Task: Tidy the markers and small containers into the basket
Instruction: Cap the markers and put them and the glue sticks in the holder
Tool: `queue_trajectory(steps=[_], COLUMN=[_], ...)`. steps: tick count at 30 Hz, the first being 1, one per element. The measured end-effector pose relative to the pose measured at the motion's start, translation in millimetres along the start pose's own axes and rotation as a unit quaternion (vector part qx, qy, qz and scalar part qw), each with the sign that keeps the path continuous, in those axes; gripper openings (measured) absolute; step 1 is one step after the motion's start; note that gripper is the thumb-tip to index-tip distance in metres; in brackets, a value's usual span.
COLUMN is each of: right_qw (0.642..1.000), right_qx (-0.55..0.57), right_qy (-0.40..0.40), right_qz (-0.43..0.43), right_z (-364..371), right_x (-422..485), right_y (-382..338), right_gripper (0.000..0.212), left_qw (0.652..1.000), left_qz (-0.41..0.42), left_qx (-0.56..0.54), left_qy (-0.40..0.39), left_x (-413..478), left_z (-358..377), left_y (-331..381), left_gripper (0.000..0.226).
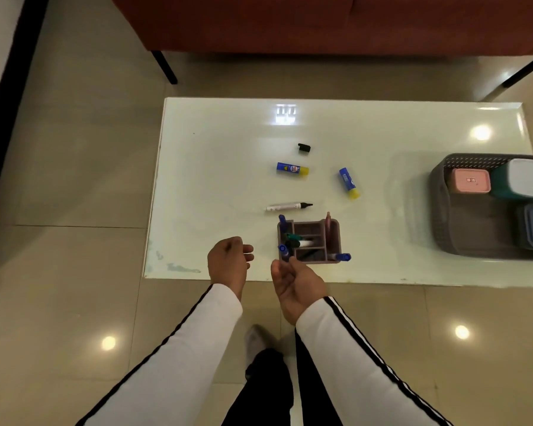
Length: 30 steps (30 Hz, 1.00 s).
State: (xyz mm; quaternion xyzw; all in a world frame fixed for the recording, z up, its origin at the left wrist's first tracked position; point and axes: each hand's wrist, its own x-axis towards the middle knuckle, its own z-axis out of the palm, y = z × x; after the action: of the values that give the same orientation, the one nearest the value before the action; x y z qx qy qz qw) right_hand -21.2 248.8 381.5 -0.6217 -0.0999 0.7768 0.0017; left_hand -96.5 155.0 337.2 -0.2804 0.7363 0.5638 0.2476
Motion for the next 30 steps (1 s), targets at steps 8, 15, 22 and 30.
queue_trajectory(steps=[8,15,22,30], right_qw=[0.985,0.978,0.931,0.893], right_qx=[-0.120,-0.159,-0.330,-0.407], right_qy=[-0.113,-0.066,-0.031,-0.039], right_qz=[-0.048,-0.114,-0.151,-0.187], right_z=[42.7,82.8,96.7,117.1], right_x=[-14.5,47.0,134.0,173.9], right_y=[-80.8,-187.6,-231.4,-239.3], right_gripper=[0.013,0.009,0.007,0.010], left_qw=[0.998,0.962,0.779,0.738], left_qz=[0.052,0.150,0.228,0.294], left_qx=[0.021,0.226,0.557,0.567], left_qy=[0.001,-0.039,-0.175,-0.219], left_x=[24.4,76.4,130.6,147.3], left_z=[37.5,78.4,101.1,113.6], left_y=[48.6,65.9,52.8,41.0], left_gripper=[0.016,0.012,0.029,0.019])
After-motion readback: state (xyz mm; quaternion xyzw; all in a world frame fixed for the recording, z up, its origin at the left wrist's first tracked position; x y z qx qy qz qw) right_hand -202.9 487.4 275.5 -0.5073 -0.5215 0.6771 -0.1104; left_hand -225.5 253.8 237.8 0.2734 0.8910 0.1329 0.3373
